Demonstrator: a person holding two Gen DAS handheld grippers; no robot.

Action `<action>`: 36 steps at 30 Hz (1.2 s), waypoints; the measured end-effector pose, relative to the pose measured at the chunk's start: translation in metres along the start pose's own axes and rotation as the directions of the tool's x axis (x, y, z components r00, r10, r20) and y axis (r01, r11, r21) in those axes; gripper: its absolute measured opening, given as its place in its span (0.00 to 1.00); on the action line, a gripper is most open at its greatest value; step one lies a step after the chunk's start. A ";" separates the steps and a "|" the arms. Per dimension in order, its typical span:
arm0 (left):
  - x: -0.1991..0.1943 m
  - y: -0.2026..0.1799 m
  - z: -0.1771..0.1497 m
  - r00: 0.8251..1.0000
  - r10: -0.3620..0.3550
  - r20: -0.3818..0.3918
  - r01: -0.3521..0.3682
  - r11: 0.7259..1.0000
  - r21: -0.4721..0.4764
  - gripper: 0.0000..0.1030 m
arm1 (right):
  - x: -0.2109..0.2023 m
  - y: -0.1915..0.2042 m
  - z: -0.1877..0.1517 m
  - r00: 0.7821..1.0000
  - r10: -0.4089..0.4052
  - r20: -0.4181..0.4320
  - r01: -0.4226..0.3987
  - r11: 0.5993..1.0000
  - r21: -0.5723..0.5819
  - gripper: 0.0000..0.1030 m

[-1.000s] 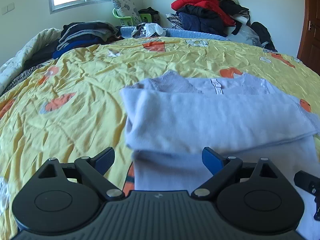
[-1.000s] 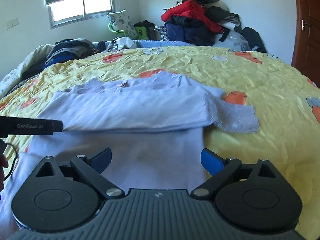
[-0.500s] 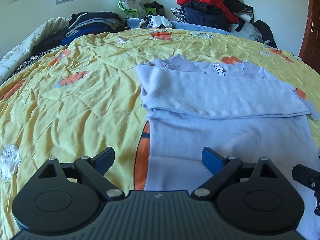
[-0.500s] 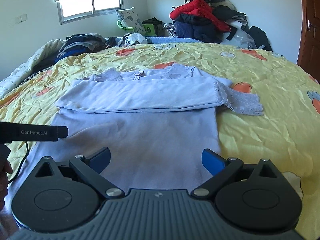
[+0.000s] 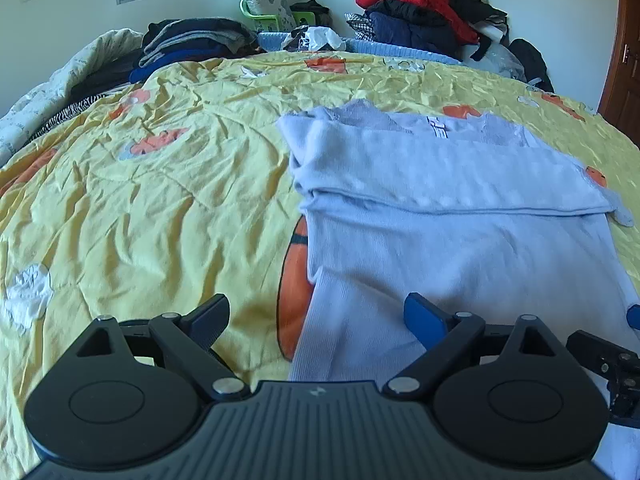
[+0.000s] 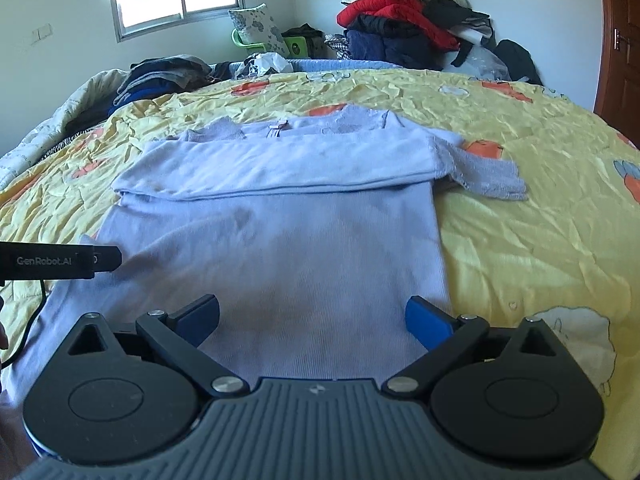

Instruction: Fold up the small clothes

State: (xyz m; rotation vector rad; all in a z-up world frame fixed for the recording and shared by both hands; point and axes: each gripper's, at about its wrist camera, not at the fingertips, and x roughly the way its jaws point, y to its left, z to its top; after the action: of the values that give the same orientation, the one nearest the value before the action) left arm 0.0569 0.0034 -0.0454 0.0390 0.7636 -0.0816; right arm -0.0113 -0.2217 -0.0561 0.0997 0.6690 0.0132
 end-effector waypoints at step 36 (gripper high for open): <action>-0.006 0.007 -0.031 0.996 -0.021 0.090 0.023 1.000 -0.016 1.00 | 0.005 0.012 -0.008 0.998 -0.056 -0.003 0.056 0.996 -0.076 1.00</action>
State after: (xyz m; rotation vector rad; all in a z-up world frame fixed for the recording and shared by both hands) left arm 0.0317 0.0129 -0.0631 0.0109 0.6750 -0.0971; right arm -0.0116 -0.2085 -0.0643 0.0079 0.6754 -0.0153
